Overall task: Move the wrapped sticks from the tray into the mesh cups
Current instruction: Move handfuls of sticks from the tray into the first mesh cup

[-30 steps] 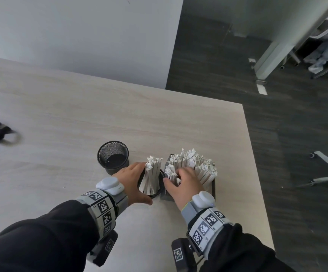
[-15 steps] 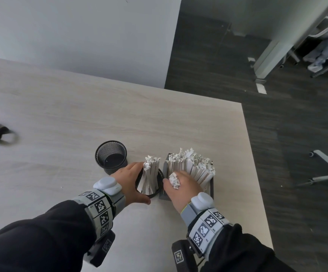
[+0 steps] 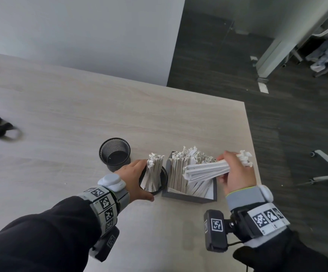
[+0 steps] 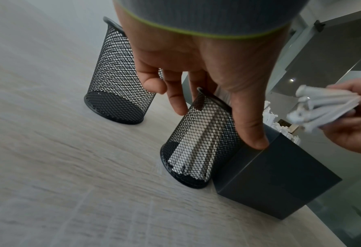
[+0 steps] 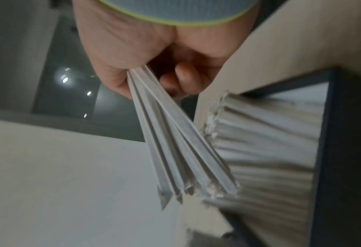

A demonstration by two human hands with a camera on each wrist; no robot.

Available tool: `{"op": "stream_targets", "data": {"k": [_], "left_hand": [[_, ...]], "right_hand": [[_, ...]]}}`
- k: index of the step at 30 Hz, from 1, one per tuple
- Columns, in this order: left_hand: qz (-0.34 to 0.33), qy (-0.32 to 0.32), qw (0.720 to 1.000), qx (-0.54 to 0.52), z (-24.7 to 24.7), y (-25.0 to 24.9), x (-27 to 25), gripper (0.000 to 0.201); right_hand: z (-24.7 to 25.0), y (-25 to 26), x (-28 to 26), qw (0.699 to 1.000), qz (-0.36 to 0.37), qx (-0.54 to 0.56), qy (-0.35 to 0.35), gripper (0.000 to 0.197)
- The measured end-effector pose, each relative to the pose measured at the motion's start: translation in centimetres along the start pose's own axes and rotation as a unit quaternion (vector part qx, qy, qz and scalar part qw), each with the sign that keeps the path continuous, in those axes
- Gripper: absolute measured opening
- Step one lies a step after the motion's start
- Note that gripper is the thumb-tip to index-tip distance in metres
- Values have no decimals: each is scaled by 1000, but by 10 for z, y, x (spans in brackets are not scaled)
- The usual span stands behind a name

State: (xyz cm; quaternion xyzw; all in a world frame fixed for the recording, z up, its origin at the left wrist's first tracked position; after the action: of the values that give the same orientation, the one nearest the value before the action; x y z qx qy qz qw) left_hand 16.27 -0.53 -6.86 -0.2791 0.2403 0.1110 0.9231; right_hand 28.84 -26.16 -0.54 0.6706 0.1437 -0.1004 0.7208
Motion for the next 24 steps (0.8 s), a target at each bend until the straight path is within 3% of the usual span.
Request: {"op": "stream_targets", "data": {"k": [2,6,8,11,13,15,17,20,22,24], "left_hand": [[2,-2,1000,0,0,0,0,110],[5,0,1000,0,0,1,1,107],[8,1,1000,4,0,1,1,106],[14,1,1000,-1,-2,3,3,107],[12,-2,1000,-16,-3,5,5,105],[13,-7,1000,-22,-4,6,6,104],[17,-13,999,-26,-3,6,4,107],[15,-15,1000,-21,-3,6,1,112],[13,-11,1000,-22,-2,7,1,112],[11,-9,1000,-23,-3,7,1,112]], "right_hand": [[-28,4,-7,996,13,19,81,20],[-82,4,-27,961,51,-178,205,23],[-104,2,-32,930,82,-278,227,30],[-136,-5,-34,853,129,-435,259,32],[-149,-12,-36,819,150,-471,293,35],[-145,-15,-34,832,165,-440,294,50],[-125,-10,-27,872,158,-385,258,53],[-83,-15,-12,918,116,-329,188,25],[-59,-24,-8,919,100,-350,151,13],[-44,-37,-11,909,88,-376,157,9]]}}
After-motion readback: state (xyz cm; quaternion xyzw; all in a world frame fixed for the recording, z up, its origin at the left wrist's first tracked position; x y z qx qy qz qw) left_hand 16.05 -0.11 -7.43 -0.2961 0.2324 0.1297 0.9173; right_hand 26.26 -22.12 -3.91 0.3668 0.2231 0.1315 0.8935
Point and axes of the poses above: each hand's wrist, its own x-axis towards the middle knuckle, its own z-axis out of the back of the hand, y = z × x, the point moved 6 cm from there along x, towards the middle knuckle, and after that the axes turned 7 degrees about y, right-handed, at the moved point
